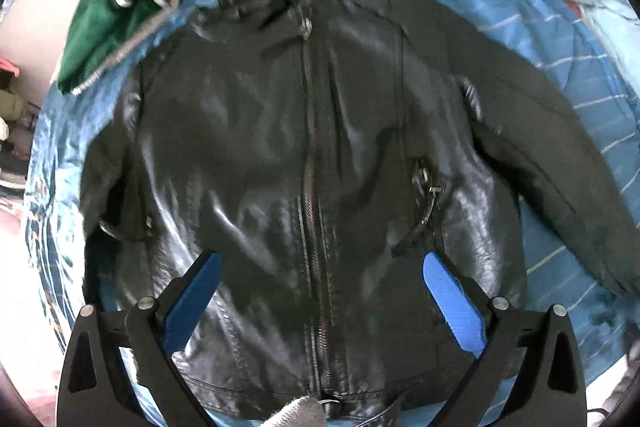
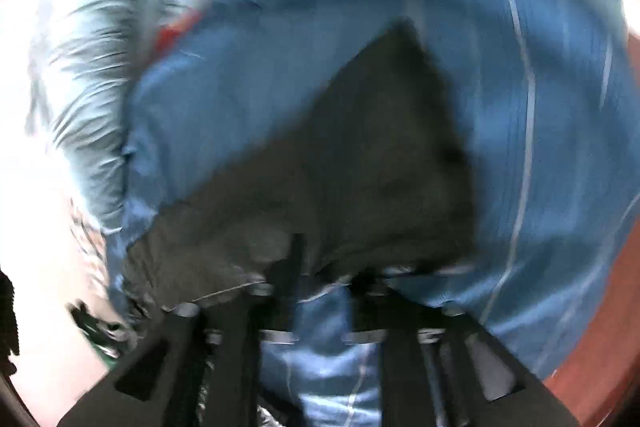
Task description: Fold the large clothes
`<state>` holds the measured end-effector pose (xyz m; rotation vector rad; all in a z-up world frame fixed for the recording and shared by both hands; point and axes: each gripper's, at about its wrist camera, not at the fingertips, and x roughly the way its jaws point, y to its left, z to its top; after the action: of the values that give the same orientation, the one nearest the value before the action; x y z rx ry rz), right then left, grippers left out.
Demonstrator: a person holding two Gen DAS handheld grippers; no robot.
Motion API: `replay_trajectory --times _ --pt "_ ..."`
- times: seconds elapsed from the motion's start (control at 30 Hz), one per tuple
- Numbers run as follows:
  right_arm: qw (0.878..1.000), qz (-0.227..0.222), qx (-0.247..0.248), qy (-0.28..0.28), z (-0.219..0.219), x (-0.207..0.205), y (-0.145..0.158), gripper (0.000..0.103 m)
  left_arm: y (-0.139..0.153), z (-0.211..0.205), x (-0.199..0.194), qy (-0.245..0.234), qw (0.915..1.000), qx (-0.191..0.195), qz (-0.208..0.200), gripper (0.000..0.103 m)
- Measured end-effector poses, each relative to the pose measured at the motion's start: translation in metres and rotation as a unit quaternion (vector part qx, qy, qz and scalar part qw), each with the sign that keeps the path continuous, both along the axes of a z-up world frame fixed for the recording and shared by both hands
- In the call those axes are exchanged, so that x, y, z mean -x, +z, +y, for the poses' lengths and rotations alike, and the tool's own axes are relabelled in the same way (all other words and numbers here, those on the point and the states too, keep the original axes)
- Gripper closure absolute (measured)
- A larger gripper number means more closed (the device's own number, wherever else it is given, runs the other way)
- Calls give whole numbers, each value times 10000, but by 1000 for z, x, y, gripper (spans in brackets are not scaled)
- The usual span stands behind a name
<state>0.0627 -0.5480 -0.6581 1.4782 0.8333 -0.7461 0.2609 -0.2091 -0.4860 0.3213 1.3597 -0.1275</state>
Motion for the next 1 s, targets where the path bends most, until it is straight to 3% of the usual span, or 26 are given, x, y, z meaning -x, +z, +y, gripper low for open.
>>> replay_trajectory --times 0.1,0.27,0.33,0.37,0.4,0.47,0.6,0.8,0.9,0.93,1.0 --pt "9963 -590 -158 -609 -1 6 -28 63 -12 0 -8 110 9999 -10 -40 0" --pt "9892 -971 -6 -1099 -12 -4 -29 61 -24 1 -34 267 9991 -32 -328 0" --pt "9903 -923 153 -1032 -18 -18 -23 70 -25 4 -42 349 9986 -4 -390 0" --pt "9913 -849 212 -981 -20 -19 -17 88 -24 7 -49 403 9983 -10 -429 0" --pt "9926 -756 352 -886 -22 -30 -10 96 -23 9 -51 438 9980 -14 -448 0" --pt "9939 -634 567 -709 -25 -39 12 97 -17 17 -57 537 9973 4 -507 0" --pt "9910 -757 1094 -131 -20 -58 81 97 -4 39 -58 732 9957 -26 -563 0" --pt "9700 -1162 1771 1195 36 -149 183 98 11 95 -53 1177 9910 -198 -599 0" --pt "9446 -1331 2106 2135 92 -209 220 98 13 133 -51 1501 9857 -422 -634 0" --pt "9312 -1326 2269 2525 118 -237 229 98 12 150 -51 1652 9825 -553 -653 0" --pt "9100 -1318 2388 3123 164 -280 233 98 8 178 -51 1938 9764 -699 -641 0"
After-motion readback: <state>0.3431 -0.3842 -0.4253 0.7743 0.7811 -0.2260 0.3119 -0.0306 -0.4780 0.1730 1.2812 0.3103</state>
